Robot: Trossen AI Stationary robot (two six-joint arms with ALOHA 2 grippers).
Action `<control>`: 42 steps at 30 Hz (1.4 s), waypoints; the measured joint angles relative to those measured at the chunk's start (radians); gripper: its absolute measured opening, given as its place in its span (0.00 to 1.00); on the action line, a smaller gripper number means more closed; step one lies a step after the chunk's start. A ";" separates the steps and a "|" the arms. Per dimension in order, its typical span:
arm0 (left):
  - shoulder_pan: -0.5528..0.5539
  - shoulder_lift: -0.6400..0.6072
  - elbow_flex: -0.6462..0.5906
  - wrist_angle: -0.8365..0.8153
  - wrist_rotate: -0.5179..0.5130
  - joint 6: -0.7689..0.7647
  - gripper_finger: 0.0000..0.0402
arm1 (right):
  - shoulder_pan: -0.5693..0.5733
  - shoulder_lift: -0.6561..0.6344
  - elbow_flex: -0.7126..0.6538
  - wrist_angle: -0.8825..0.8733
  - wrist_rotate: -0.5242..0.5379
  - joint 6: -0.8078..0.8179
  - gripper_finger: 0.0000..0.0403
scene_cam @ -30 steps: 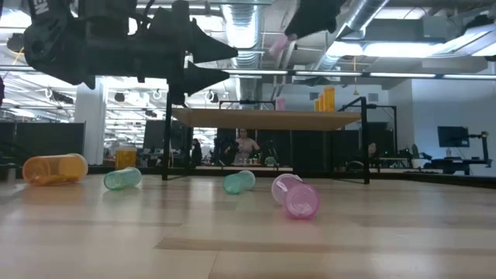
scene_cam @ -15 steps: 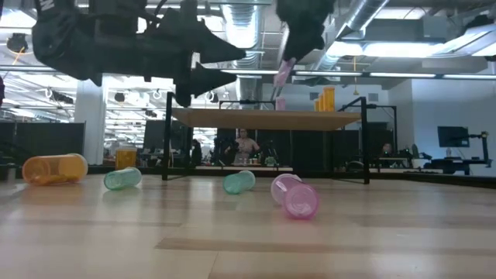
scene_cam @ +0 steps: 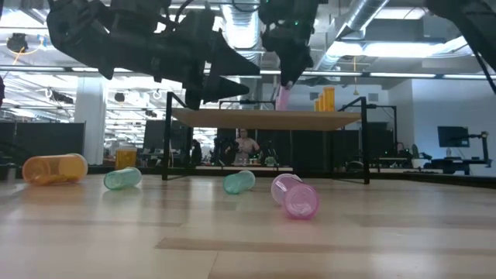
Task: Pick and place medicine bottles onto shelf by color
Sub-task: Put the pink pill bottle on the shelf
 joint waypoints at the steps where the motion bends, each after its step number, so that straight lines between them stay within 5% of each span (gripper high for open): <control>1: 0.000 0.000 0.000 0.008 0.014 0.000 0.68 | -0.006 0.007 0.004 -0.006 -0.003 -0.001 0.33; 42: -0.001 0.000 0.000 0.032 0.040 -0.003 0.68 | 0.014 0.006 0.003 0.019 0.020 -0.234 0.33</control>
